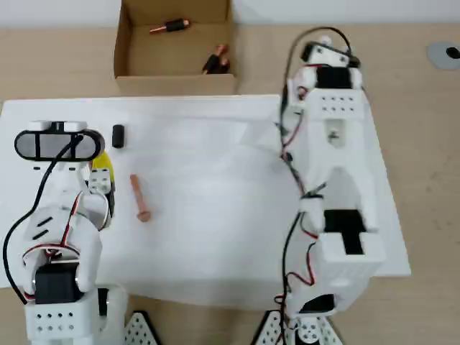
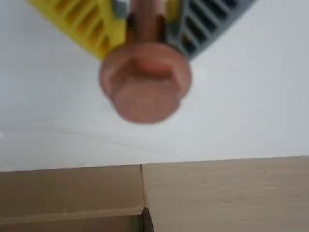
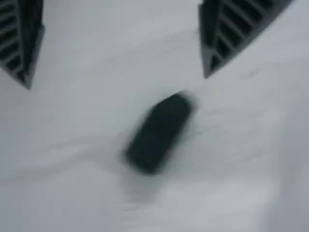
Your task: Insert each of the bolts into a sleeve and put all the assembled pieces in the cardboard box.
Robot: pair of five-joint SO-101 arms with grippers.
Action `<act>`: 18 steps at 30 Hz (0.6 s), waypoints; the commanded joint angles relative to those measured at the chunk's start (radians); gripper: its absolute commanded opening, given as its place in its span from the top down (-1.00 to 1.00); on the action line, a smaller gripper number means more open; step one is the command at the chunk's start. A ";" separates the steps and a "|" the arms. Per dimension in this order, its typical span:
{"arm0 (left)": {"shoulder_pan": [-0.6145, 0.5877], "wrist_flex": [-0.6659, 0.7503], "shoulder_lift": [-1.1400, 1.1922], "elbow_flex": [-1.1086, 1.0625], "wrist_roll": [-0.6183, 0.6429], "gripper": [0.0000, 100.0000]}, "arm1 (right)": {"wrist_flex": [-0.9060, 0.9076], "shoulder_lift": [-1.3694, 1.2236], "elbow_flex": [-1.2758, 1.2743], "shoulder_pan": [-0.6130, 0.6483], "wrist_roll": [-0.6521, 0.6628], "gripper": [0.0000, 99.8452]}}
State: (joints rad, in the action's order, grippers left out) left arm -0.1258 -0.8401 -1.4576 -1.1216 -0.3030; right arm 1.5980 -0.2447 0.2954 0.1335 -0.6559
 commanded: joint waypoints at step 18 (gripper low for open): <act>0.011 -0.066 -0.021 0.008 0.009 0.99 | 0.063 0.180 0.042 0.102 0.023 0.64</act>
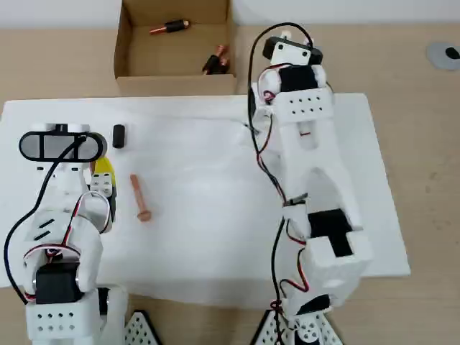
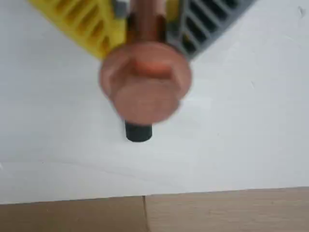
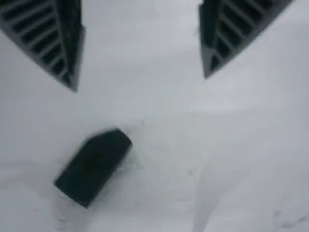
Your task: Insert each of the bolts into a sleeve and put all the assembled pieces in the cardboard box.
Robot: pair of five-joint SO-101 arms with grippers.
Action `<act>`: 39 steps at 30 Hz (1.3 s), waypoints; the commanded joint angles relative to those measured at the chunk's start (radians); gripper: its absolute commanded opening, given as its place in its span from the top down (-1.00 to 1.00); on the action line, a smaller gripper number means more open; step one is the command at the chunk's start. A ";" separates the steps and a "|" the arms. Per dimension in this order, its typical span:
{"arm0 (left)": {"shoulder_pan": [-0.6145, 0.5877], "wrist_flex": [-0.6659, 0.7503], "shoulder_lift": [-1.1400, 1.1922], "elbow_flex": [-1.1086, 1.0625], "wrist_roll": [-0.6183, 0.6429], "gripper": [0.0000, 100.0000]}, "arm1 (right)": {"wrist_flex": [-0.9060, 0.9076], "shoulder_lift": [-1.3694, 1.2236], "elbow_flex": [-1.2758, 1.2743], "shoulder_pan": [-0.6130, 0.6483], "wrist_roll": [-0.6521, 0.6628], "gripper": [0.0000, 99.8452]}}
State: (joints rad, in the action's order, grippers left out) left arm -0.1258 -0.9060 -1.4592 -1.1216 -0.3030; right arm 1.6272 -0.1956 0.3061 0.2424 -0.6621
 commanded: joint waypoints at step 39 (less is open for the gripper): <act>0.071 0.008 -0.019 -0.025 0.008 0.99 | -0.628 0.340 -0.727 -0.162 0.014 0.64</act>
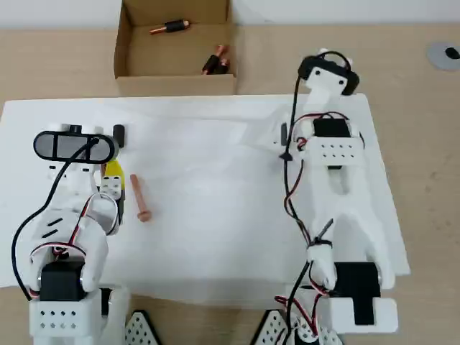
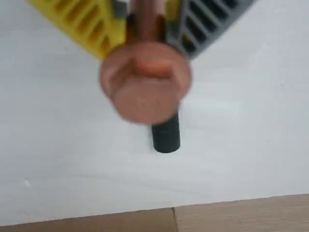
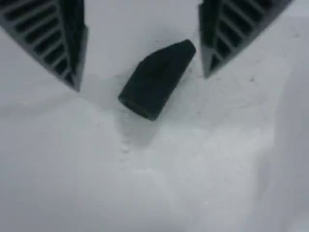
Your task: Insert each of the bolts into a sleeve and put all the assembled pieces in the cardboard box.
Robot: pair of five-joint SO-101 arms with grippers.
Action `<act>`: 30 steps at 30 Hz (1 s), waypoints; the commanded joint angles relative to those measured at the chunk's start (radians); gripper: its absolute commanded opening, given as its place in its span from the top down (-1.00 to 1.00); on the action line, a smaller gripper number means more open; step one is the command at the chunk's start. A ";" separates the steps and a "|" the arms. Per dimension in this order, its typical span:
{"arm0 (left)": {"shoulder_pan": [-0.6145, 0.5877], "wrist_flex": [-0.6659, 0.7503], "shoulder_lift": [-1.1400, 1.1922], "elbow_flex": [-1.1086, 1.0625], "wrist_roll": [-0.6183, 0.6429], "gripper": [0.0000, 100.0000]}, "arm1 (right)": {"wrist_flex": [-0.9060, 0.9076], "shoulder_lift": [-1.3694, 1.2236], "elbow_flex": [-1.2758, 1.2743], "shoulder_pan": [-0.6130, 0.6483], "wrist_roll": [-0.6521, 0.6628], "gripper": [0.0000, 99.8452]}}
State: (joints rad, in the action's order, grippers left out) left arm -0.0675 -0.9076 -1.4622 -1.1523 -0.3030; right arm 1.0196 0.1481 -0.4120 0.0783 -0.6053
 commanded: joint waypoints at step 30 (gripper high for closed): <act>0.008 0.003 -0.016 0.005 0.009 0.99 | -0.124 -0.024 -0.143 0.062 -0.173 0.64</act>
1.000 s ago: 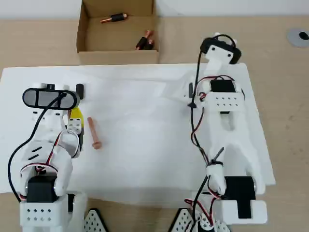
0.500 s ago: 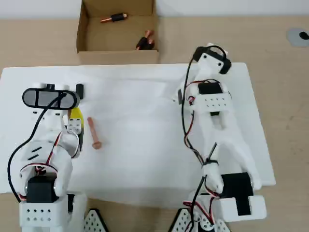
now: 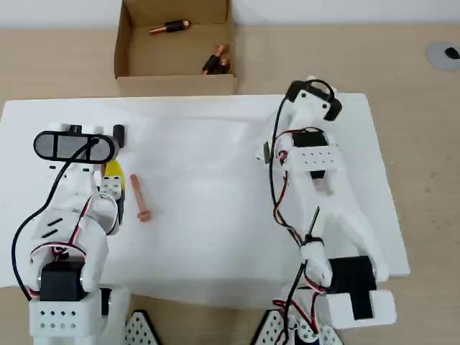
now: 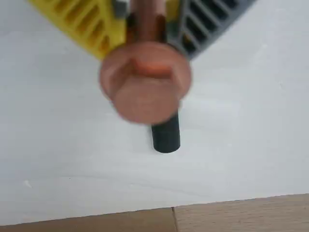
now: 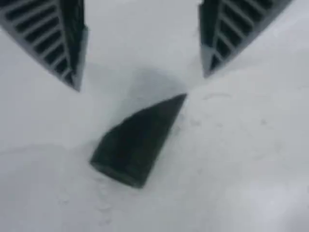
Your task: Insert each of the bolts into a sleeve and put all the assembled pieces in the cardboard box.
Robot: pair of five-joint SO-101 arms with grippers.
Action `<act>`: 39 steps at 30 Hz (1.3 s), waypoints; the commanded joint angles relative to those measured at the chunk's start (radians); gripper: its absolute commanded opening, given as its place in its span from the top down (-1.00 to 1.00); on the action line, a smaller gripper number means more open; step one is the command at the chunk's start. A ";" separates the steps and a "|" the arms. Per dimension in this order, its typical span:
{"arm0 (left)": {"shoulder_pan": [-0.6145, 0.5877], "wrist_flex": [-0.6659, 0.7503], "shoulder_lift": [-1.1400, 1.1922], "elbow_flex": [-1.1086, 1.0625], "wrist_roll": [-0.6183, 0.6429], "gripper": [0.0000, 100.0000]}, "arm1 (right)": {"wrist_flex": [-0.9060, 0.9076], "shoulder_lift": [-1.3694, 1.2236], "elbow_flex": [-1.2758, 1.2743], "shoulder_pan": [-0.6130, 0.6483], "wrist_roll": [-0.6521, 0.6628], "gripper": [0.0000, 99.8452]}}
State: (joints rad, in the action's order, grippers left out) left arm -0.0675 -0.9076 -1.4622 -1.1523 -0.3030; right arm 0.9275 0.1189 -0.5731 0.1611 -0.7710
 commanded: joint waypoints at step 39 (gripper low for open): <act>0.011 0.000 -0.016 0.003 0.009 0.99 | -0.163 -0.213 0.107 -0.022 -0.005 0.98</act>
State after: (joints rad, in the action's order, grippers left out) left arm -0.0675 -0.9076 -1.4622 -1.1523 -0.3030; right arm 0.7480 -0.0944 -0.5393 0.1212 -0.7725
